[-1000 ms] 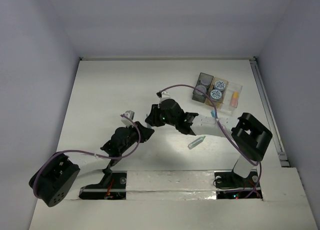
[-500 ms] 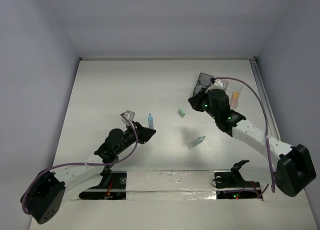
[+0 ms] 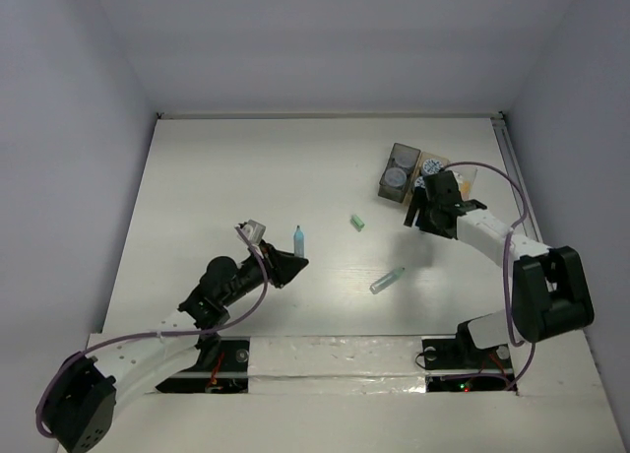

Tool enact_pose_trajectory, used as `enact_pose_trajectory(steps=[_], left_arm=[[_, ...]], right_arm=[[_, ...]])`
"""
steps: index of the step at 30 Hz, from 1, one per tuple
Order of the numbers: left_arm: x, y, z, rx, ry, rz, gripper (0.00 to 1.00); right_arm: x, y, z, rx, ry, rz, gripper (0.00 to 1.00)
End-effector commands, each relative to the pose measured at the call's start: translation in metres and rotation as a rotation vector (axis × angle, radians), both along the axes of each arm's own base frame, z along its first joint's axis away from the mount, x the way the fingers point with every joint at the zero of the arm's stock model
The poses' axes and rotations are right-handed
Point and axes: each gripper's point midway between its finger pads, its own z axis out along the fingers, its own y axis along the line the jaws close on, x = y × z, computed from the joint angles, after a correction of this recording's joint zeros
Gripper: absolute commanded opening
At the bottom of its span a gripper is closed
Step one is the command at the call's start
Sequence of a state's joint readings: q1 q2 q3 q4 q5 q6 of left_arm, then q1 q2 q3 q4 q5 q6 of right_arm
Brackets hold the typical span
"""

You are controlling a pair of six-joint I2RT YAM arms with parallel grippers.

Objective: Sort the stationery into containers
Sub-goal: Pick up the pen cap from the center of the board.

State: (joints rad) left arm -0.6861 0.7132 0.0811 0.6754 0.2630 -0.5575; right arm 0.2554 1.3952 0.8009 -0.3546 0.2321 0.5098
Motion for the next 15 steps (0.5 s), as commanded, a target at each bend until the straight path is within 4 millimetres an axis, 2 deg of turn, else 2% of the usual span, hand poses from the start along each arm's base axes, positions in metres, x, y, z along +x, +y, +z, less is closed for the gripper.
enact_pose_trajectory(steps=[1,7,8,13,15], left_arm=[[-0.004,-0.002,0.024,-0.042,-0.081,-0.029,0.0],[-0.005,-0.002,0.026,-0.045,-0.087,-0.029,0.0],[-0.005,-0.002,0.027,-0.046,-0.088,-0.032,0.0],[-0.004,-0.004,0.025,-0.042,-0.083,-0.035,0.0],[-0.003,-0.004,0.026,-0.042,-0.085,-0.032,0.0]], right_arm=[[0.015,-0.015,0.016,-0.114,0.009,0.017,0.78],[0.027,-0.019,0.001,-0.17,0.081,0.05,0.66],[0.028,-0.019,-0.007,-0.178,0.105,0.055,0.62],[0.03,-0.011,-0.023,-0.166,0.16,0.111,0.58],[0.031,-0.011,-0.028,-0.171,0.178,0.118,0.5]])
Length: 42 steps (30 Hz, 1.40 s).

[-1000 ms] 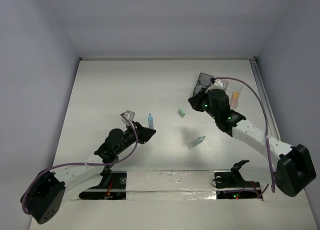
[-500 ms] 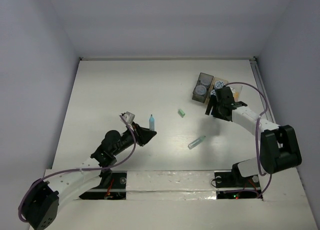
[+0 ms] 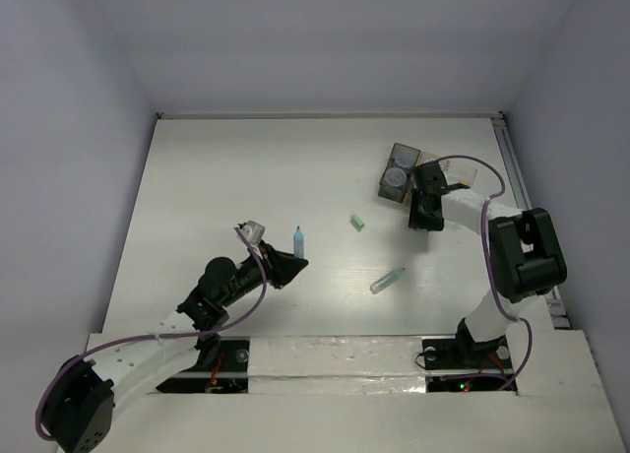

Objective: Sort the stationery into containers
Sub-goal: Pick up the pen cap from the center of the board, then place the pen cap at the center of the board.

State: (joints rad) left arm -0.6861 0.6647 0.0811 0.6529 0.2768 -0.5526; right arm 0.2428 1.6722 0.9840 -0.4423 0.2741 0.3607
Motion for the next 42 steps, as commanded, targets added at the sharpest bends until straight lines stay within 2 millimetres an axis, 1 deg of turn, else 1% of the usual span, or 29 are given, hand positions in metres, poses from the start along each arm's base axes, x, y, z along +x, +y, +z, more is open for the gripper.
enact_pose_trajectory(steps=[1,2,5,6,7,8,11,12,13,15,16,17,18,19,20,22,25,27,29,30,31,32,34,36,37,38,39,41,42], left_arm=[[0.0,-0.004,0.017,-0.025,-0.058,-0.019,0.0],[0.001,-0.004,0.017,-0.025,-0.058,-0.016,0.0],[0.002,-0.004,0.016,-0.022,-0.057,-0.015,0.0],[0.002,-0.004,0.016,-0.021,-0.056,-0.015,0.0],[0.002,-0.004,0.015,-0.02,-0.055,-0.015,0.0],[0.003,-0.004,0.016,-0.02,-0.057,-0.012,0.0],[0.005,-0.003,0.017,-0.016,-0.06,0.0,0.0],[0.006,-0.003,0.017,-0.014,-0.06,0.005,0.0],[0.008,-0.001,0.017,-0.007,-0.064,0.018,0.0],[0.011,0.001,0.019,-0.004,-0.069,0.038,0.0],[0.013,0.003,0.022,-0.007,-0.076,0.053,0.0],[0.017,0.006,0.02,0.004,-0.07,0.085,0.0],[0.018,0.009,0.02,0.005,-0.07,0.102,0.0],[0.019,0.012,0.025,-0.005,-0.081,0.119,0.0],[0.022,0.017,0.021,0.007,-0.07,0.151,0.0],[0.023,0.022,0.025,-0.005,-0.083,0.176,0.0],[0.024,0.027,0.022,0.001,-0.079,0.205,0.0],[0.025,0.028,0.021,0.003,-0.077,0.211,0.0],[0.025,0.028,0.02,0.006,-0.073,0.211,0.0],[0.025,0.028,0.02,0.003,-0.073,0.211,0.0],[0.026,0.027,0.018,0.009,-0.067,0.21,0.0],[0.026,0.027,0.017,0.01,-0.066,0.211,0.0],[0.026,0.026,0.016,0.013,-0.063,0.209,0.0],[0.026,0.026,0.016,0.013,-0.063,0.209,0.0],[0.027,0.026,0.015,0.016,-0.062,0.209,0.0],[0.027,0.026,0.015,0.018,-0.063,0.211,0.0],[0.027,0.026,0.015,0.02,-0.063,0.211,0.0],[0.03,0.028,0.014,0.021,-0.062,0.221,0.0],[0.03,0.028,0.015,0.022,-0.063,0.223,0.0]], right_arm=[[0.011,0.002,0.006,-0.006,-0.004,0.031,0.45],[0.011,0.003,0.004,-0.001,0.0,0.036,0.41],[0.01,0.008,0.005,0.029,-0.014,0.045,0.18],[0.006,0.012,0.005,0.059,-0.009,0.052,0.09],[0.006,0.018,0.015,0.079,-0.044,0.065,0.08],[0.003,0.024,0.02,0.094,-0.054,0.084,0.07],[-0.013,0.068,0.043,0.191,-0.087,0.213,0.07],[-0.03,0.105,0.047,0.273,-0.063,0.338,0.07],[-0.041,0.125,0.054,0.317,-0.053,0.409,0.07],[-0.066,0.164,0.054,0.369,-0.001,0.539,0.08],[-0.089,0.187,0.05,0.361,0.047,0.625,0.09],[-0.094,0.199,0.05,0.357,0.057,0.66,0.09],[-0.102,0.205,0.037,0.344,0.099,0.682,0.09],[-0.11,0.214,0.033,0.337,0.115,0.714,0.09],[-0.11,0.217,0.029,0.33,0.118,0.72,0.09],[-0.111,0.219,0.018,0.308,0.134,0.73,0.09],[-0.111,0.222,0.007,0.268,0.148,0.757,0.1],[-0.111,0.224,0.004,0.249,0.154,0.777,0.16],[-0.108,0.22,0.0,0.213,0.156,0.769,0.3],[-0.105,0.217,0.0,0.196,0.144,0.762,0.46],[-0.104,0.216,0.001,0.19,0.139,0.759,0.52],[-0.104,0.216,0.008,0.196,0.121,0.761,0.62],[-0.103,0.216,0.017,0.205,0.097,0.754,0.67],[-0.107,0.218,0.032,0.233,0.059,0.756,0.74],[-0.113,0.219,0.039,0.256,0.047,0.768,0.75],[-0.116,0.22,0.037,0.266,0.057,0.765,0.75],[-0.122,0.224,0.045,0.297,0.04,0.765,0.74],[-0.135,0.241,0.05,0.382,0.033,0.8,0.68],[-0.146,0.243,0.043,0.416,0.064,0.797,0.62]])
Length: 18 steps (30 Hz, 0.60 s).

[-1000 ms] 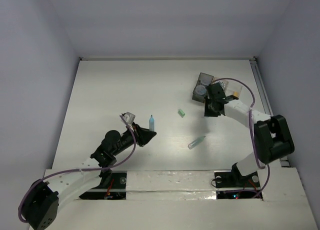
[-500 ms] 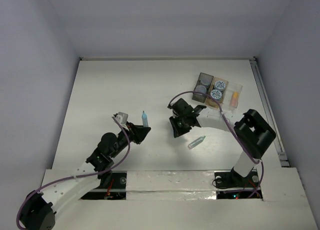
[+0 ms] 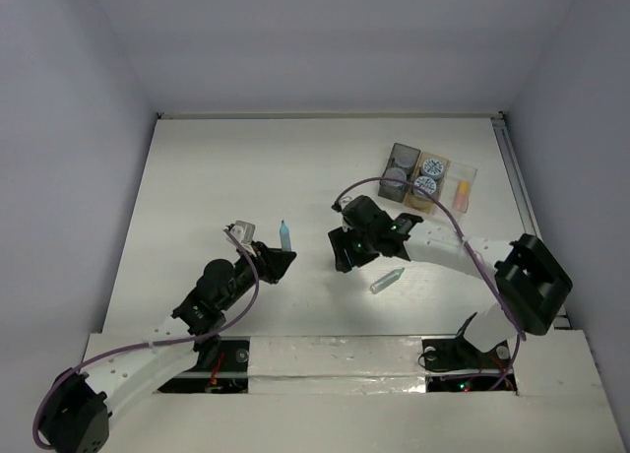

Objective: Sort the stationery into containers
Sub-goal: Place the pen cap at the center of the board, then close the pen cap on the pen.

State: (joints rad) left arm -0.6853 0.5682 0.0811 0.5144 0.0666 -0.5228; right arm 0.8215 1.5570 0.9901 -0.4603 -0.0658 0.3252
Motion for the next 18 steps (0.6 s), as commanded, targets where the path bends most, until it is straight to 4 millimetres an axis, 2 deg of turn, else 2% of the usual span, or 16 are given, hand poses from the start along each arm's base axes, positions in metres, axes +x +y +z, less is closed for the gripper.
enact_pose_trajectory(steps=[1,3,7,9,13,18], left_arm=[[0.007,-0.001,0.023,-0.028,-0.067,0.014,0.0],[0.008,-0.001,0.023,-0.025,-0.066,0.016,0.0],[0.008,-0.001,0.022,-0.022,-0.062,0.014,0.0],[0.007,-0.002,0.022,-0.024,-0.061,0.008,0.0],[0.006,-0.002,0.022,-0.025,-0.062,0.004,0.0],[0.005,-0.003,0.023,-0.029,-0.064,-0.002,0.0]], right_arm=[[-0.028,0.03,0.005,0.149,0.055,0.053,0.59],[-0.037,0.032,-0.005,0.158,0.088,0.041,0.46],[-0.031,0.046,-0.012,0.242,0.079,-0.002,0.41],[-0.027,0.045,-0.019,0.234,0.078,-0.036,0.39],[-0.01,0.027,-0.041,0.118,0.03,-0.149,0.37],[0.007,0.001,-0.045,0.011,-0.042,-0.256,0.37]])
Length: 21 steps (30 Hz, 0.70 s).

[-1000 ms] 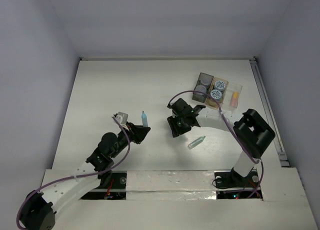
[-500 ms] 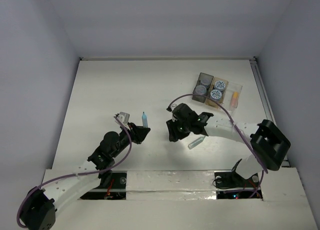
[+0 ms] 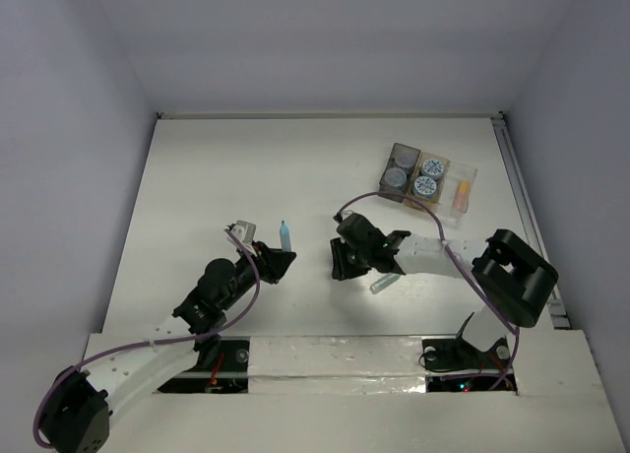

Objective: Sort the stationery into containers
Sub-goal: Close the pen cap on the pen.

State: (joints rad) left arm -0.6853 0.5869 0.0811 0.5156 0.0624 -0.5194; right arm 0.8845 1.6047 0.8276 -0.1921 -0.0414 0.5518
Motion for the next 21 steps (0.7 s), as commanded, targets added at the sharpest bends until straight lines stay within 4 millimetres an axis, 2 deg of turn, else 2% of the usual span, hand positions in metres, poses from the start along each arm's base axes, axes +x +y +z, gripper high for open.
enact_pose_trajectory(steps=[1,5,8,10,12,15,21], left_arm=[[0.004,-0.004,0.028,-0.043,-0.077,-0.008,0.0],[0.004,-0.004,0.027,-0.041,-0.074,-0.011,0.0],[0.004,-0.004,0.027,-0.043,-0.074,-0.01,0.0],[0.004,-0.003,0.027,-0.043,-0.075,-0.008,0.0],[0.004,-0.003,0.029,-0.047,-0.08,-0.008,0.0],[0.004,-0.004,0.028,-0.046,-0.075,-0.011,0.0],[0.004,-0.005,0.025,-0.038,-0.07,-0.013,0.0]], right_arm=[[0.028,-0.026,-0.005,-0.114,-0.083,-0.136,0.4],[0.038,-0.04,-0.003,-0.176,-0.103,-0.168,0.42],[0.041,-0.044,0.002,-0.188,-0.111,-0.169,0.49],[0.045,-0.051,0.004,-0.188,-0.112,-0.187,0.58],[0.049,-0.051,0.007,-0.177,-0.123,-0.191,0.66],[0.055,-0.047,0.008,-0.149,-0.133,-0.192,0.72],[0.06,-0.032,0.008,-0.105,-0.128,-0.169,0.73]])
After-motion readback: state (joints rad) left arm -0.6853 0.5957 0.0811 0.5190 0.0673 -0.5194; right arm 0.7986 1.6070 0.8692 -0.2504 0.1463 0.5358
